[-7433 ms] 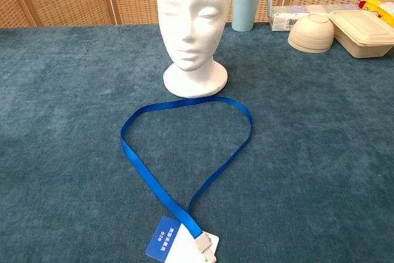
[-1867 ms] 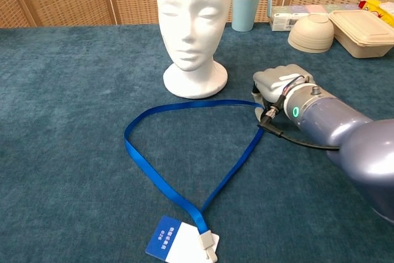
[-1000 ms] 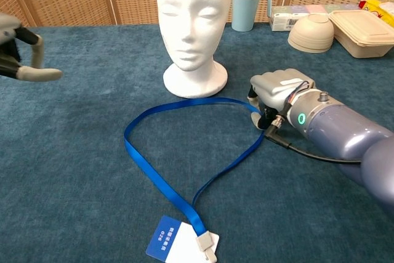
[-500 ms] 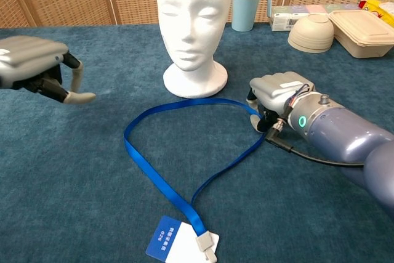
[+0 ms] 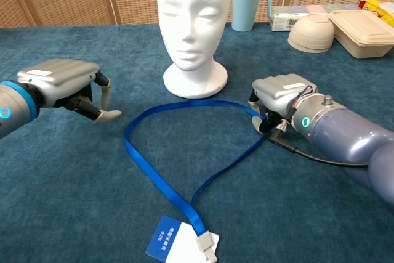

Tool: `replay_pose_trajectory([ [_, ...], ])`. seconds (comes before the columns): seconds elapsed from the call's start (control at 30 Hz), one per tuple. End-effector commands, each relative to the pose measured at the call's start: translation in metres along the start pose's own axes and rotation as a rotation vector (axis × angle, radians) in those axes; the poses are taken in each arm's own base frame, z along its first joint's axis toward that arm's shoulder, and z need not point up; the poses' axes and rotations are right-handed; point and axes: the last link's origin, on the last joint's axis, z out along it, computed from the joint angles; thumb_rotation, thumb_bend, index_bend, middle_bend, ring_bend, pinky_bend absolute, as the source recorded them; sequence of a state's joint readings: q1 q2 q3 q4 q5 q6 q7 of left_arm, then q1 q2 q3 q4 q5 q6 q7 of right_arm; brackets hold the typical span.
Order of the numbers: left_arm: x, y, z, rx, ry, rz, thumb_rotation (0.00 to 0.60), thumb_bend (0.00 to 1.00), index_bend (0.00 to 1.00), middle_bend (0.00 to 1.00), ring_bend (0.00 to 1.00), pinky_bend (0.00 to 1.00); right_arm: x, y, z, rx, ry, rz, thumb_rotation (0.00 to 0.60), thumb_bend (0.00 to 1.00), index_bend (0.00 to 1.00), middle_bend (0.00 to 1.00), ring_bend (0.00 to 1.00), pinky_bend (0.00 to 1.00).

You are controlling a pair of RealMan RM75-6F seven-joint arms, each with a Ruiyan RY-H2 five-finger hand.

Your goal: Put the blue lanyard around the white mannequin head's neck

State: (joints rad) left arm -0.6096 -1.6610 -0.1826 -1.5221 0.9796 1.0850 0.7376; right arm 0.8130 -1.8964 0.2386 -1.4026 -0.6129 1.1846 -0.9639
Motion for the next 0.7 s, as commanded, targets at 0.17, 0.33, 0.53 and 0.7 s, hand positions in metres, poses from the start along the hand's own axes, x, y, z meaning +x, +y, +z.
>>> replay_pose_trajectory([
  [0.17,-0.001,0.017,0.01,-0.003,-0.007,-0.009,0.248,0.28,0.54,1.0,1.0,1.0,-0.001,0.003,0.001,-0.007,-0.003,0.004,0.522,0.59,0.59,1.0,1.0,1.0],
  [0.33,-0.006,0.025,0.014,-0.008,-0.019,-0.001,0.25,0.28,0.54,1.0,1.0,1.0,-0.001,0.007,0.002,-0.015,-0.005,0.014,0.525,0.59,0.59,1.0,1.0,1.0],
  [0.53,-0.013,0.03,0.017,0.004,-0.028,0.0,0.264,0.28,0.54,1.0,1.0,1.0,-0.002,0.011,0.002,-0.016,-0.012,0.024,0.525,0.59,0.59,1.0,1.0,1.0],
  [0.7,-0.016,0.035,0.02,0.01,-0.026,-0.013,0.265,0.28,0.54,1.0,1.0,1.0,-0.002,0.012,0.002,-0.015,-0.015,0.028,0.521,0.59,0.59,1.0,1.0,1.0],
])
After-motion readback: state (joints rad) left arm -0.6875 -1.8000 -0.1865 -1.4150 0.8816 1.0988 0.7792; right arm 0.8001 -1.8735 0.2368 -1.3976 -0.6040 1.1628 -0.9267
